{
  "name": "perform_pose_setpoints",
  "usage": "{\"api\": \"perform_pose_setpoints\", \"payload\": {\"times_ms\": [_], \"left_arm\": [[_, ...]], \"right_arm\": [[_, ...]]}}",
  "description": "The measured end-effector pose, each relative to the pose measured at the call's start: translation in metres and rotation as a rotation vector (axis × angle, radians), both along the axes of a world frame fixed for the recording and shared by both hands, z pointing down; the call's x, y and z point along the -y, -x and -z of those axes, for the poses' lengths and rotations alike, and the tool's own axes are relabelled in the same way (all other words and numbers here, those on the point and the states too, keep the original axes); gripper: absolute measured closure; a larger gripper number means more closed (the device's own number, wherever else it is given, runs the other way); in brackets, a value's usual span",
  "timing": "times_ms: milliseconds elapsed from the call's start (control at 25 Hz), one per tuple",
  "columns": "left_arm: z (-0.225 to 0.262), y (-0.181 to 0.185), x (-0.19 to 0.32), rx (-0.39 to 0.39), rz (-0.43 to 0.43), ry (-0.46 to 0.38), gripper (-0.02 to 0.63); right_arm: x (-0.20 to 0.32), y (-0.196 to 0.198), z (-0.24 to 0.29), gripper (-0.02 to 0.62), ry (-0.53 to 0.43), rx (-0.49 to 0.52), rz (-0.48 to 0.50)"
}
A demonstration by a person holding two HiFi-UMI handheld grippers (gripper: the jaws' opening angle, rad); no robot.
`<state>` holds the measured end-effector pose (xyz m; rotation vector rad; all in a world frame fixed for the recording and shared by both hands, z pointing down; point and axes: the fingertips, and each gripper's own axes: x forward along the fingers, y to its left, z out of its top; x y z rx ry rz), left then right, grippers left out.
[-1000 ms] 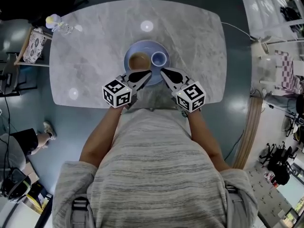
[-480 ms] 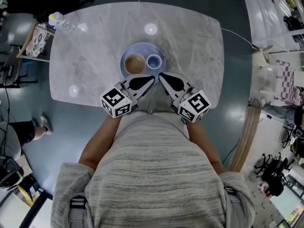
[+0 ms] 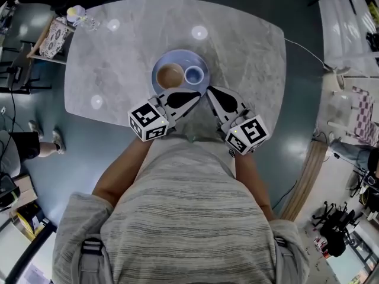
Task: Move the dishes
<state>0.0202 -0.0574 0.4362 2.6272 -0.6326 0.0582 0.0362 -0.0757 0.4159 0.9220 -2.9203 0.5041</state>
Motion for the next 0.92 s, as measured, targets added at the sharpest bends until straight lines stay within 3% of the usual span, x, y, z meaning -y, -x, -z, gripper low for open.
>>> {"api": "perform_pose_setpoints", "payload": {"times_ms": [480,920], "left_arm": [[0.003,-0.007,0.008,-0.024,-0.044,-0.001,0.586],[0.012,0.0,0.007,-0.068,-0.034,-0.012,0.586]], "right_arm": [[0.005,-0.006,0.0,0.578,0.008,-0.018,-0.059],[0.003,0.007,0.011,0.578,-0.03,-0.06,-0.041]]}}
